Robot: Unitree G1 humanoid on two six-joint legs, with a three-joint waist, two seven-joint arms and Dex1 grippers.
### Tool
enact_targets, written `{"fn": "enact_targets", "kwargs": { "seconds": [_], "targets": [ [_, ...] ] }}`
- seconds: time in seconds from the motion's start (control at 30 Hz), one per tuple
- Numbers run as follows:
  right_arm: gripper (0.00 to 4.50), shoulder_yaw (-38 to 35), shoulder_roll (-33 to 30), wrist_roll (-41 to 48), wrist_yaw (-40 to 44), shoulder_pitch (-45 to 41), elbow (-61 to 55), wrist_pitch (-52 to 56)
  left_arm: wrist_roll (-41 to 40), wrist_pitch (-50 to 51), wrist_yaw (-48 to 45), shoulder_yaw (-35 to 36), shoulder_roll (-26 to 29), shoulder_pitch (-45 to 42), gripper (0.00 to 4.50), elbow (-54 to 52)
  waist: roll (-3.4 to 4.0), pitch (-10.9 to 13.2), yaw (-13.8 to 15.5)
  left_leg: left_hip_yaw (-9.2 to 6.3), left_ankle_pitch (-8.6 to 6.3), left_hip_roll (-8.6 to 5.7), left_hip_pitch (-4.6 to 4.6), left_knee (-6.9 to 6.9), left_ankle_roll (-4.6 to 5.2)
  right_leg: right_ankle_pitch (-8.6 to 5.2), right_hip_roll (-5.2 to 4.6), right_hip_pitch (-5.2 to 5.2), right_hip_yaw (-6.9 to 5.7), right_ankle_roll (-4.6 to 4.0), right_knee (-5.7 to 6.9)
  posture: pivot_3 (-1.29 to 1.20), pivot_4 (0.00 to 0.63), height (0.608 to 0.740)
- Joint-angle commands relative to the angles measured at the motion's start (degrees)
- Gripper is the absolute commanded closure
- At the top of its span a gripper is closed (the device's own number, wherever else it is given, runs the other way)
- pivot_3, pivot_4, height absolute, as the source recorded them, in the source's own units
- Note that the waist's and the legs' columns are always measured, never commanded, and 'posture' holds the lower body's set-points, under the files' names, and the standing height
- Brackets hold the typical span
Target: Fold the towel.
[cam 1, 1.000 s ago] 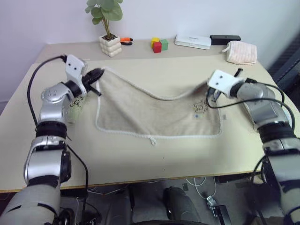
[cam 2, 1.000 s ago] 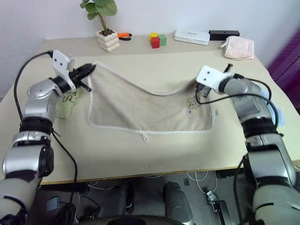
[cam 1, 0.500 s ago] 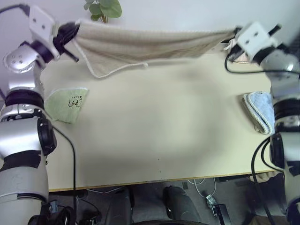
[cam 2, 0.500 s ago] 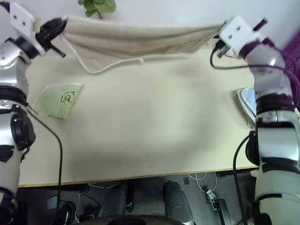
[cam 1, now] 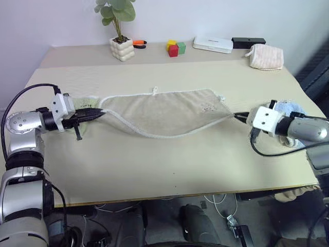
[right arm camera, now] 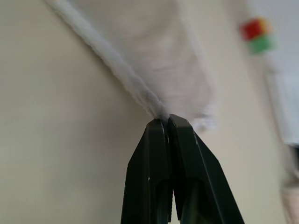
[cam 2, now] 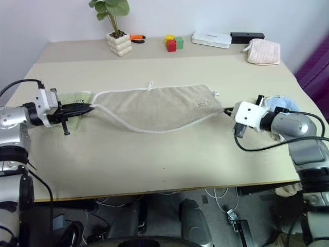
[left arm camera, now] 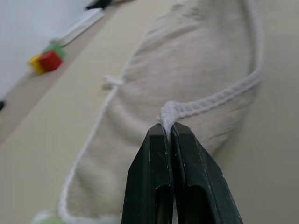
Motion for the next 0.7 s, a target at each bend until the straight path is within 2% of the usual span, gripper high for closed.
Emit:
{"fn": "enact_targets", "kwargs": {
  "seconds": [0.03, 0.23, 0.4, 0.57, 0.7],
  "targets": [
    [4.44, -3.56, -4.04, 4.00, 5.62, 3.12, -5.39, 2.65, -3.33, 2.12, -3.25, 1.81, 2.94, 2.77, 4.50, -4.47, 0.01, 0.00, 0.15, 0.00, -0.01, 0.00, 0.00, 0.09, 0.02, 0.00, 0.00, 0.02, 0.00, 0.00, 0.05, 0.00, 0.150, 0.740],
    [4.44, -6.06, -8.94, 5.54, 10.63, 9.39, -11.74, 6.49, -6.11, 4.95, -4.04, 2.26, 5.77, 9.54, 4.50, -9.35, 0.01, 0.00, 1.06, 0.00, -0.12, 0.03, 0.00, 0.40, 0.19, -0.01, 0.00, 0.06, 0.01, -0.02, 0.20, 0.00, 0.150, 0.740],
    [4.44, -12.05, -13.03, 9.74, 17.50, 16.99, -16.04, 10.27, -9.20, 6.97, -4.04, 2.77, 8.06, 17.61, 4.50, -14.56, 0.01, 0.00, 1.53, 0.00, -0.13, 0.03, 0.00, 0.45, 0.20, -0.10, -0.03, 0.06, 0.01, -0.18, 0.20, 0.00, 0.150, 0.740],
    [4.44, -17.79, -14.53, 11.68, 22.13, 25.38, -19.81, 14.97, -11.83, 10.35, -4.03, 4.89, 8.71, 24.71, 4.50, -21.29, -0.10, -0.05, 1.54, -0.02, -0.15, 0.04, 0.01, 0.49, 0.23, -0.13, -0.04, 0.12, -0.01, -0.22, 0.20, 0.00, 0.150, 0.740],
    [4.44, -19.87, -14.22, 12.22, 23.72, 28.59, -22.35, 18.37, -12.99, 13.30, -3.60, 6.06, 8.69, 28.84, 4.50, -25.83, -0.09, -0.06, 1.35, -0.02, -0.16, 0.04, 0.05, 0.48, 0.23, -0.14, -0.05, 0.12, 0.00, -0.23, 0.20, 0.00, 0.150, 0.740]
  ]
}}
